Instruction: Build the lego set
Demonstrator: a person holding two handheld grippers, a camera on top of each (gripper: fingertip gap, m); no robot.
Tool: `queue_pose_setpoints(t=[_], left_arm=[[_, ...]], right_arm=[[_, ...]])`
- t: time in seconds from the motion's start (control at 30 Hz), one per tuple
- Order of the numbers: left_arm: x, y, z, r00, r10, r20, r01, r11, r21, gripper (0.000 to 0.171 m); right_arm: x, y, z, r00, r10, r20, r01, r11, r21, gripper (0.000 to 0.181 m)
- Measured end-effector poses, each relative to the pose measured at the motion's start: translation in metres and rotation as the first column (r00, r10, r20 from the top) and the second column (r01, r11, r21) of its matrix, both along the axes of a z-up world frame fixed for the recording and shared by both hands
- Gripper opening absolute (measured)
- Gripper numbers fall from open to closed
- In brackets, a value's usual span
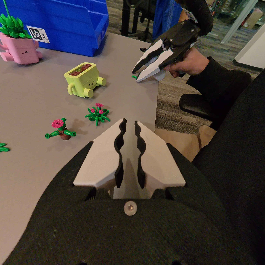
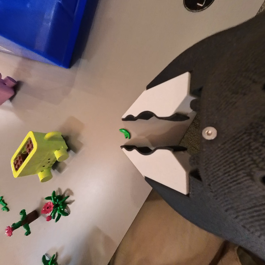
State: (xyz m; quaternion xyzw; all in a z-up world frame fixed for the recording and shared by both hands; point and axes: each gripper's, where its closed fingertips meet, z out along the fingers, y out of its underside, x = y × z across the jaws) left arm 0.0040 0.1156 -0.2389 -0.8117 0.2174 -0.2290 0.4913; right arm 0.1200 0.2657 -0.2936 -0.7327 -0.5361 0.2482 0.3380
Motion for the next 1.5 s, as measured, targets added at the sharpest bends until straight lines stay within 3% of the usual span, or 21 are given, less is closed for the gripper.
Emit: queue_pose_setpoints(t=[0.03,0.1,0.27,0.33,0.43,0.6,0.73,0.83,0.87,0.97,1.03,1.17,1.3,1.37,1.5], left_arm=[[0.000,0.000,0.000,1.000,-0.001,0.000,0.001,1.000,0.000,0.011],[0.000,0.000,0.000,1.000,-0.001,0.000,0.001,1.000,0.001,0.011],[0.001,0.000,0.000,1.000,-0.004,0.004,0.004,1.000,0.002,0.011],[0.003,0.000,0.001,1.000,-0.006,0.004,0.006,1.000,0.005,0.011],[0.006,0.000,0.003,1.000,-0.008,0.012,0.008,1.000,0.019,0.015],[0.013,0.005,0.020,0.999,0.018,0.029,-0.022,0.992,0.126,0.032],[0.022,0.002,0.050,0.992,0.022,0.121,-0.050,0.972,0.231,0.038],[0.023,0.000,0.054,0.995,0.035,0.092,-0.059,0.962,0.268,0.034],[0.020,0.001,0.053,0.996,0.057,0.073,-0.075,0.960,0.268,0.031],[-0.002,0.006,0.049,0.988,0.153,-0.034,-0.136,0.943,0.302,0.028],[-0.026,0.006,0.048,0.976,0.206,-0.065,-0.179,0.941,0.287,0.028],[-0.073,-0.002,0.055,0.957,0.284,0.062,-0.291,0.932,0.216,0.026],[-0.112,-0.022,0.052,0.928,0.355,0.110,-0.369,0.915,0.165,0.024],[-0.113,-0.035,0.045,0.939,0.325,0.116,-0.337,0.935,0.113,0.016],[-0.088,-0.064,0.011,0.977,0.211,0.028,-0.210,0.977,-0.040,0.018]], right_arm=[[0.000,0.000,0.000,1.000,-0.005,0.006,0.005,1.000,0.001,0.032],[0.000,-0.004,0.000,1.000,0.009,0.030,-0.009,1.000,-0.017,0.010],[-0.002,-0.010,0.000,0.997,0.020,0.069,-0.019,1.000,-0.012,0.009],[-0.010,-0.017,0.002,0.999,0.046,0.018,-0.045,0.998,-0.052,0.009],[-0.035,-0.040,0.024,0.977,0.115,-0.179,-0.143,0.978,-0.151,0.009],[-0.087,-0.105,0.092,0.771,0.181,-0.611,-0.437,0.848,-0.301,0.008],[-0.111,-0.142,0.111,0.662,0.124,-0.739,-0.583,0.706,-0.403,0.000],[-0.120,-0.151,0.118,0.622,0.071,-0.780,-0.621,0.652,-0.436,0.000],[-0.122,-0.152,0.116,0.631,0.069,-0.773,-0.614,0.654,-0.442,0.000],[-0.127,-0.139,0.100,0.713,0.079,-0.697,-0.502,0.752,-0.428,0.000],[-0.123,-0.133,0.102,0.706,0.077,-0.704,-0.490,0.771,-0.407,0.000],[-0.118,-0.126,0.102,0.699,0.076,-0.711,-0.476,0.791,-0.384,0.000],[-0.119,-0.128,0.094,0.724,0.121,-0.679,-0.459,0.819,-0.343,0.000],[-0.121,-0.131,0.092,0.731,0.142,-0.668,-0.457,0.828,-0.324,0.001],[-0.128,-0.140,0.085,0.745,0.181,-0.642,-0.472,0.823,-0.315,0.004]])
